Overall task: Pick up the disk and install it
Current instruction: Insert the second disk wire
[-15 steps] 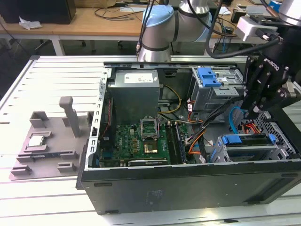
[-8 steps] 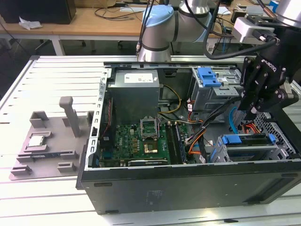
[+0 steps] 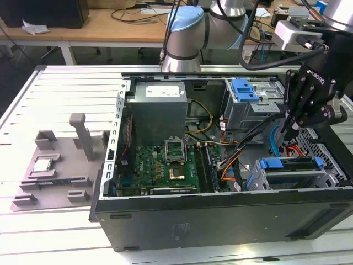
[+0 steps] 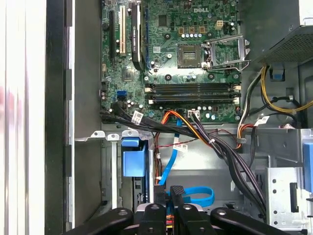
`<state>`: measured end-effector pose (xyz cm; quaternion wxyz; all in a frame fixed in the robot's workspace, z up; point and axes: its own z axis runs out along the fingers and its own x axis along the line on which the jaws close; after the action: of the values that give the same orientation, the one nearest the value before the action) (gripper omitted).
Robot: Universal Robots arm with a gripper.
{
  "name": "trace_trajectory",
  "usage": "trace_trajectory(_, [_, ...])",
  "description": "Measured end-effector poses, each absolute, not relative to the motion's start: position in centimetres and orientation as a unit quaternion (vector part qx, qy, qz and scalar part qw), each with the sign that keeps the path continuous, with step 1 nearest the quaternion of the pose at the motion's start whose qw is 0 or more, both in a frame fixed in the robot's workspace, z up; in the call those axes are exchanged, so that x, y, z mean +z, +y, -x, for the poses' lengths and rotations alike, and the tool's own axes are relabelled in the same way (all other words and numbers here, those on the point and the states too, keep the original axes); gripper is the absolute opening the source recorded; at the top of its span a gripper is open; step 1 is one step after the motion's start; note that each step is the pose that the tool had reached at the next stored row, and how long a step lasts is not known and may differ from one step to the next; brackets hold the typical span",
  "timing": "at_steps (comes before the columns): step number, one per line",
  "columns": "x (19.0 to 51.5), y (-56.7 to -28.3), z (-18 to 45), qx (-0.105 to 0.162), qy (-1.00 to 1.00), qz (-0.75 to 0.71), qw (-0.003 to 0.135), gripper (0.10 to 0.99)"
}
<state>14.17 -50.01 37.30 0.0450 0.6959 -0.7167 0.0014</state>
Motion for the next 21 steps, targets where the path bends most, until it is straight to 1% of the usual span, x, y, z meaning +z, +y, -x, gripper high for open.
trace_trajectory(4, [37.1, -52.1, -14.2, 0.002, -0.717, -0.696, 0.046, 0.161])
trace_trajectory(11, [35.2, -52.1, -15.2, 0.006, -0.707, -0.705, 0.050, 0.161])
trace_trajectory(21, [34.8, -52.4, -15.3, 0.007, -0.703, -0.709, 0.051, 0.161])
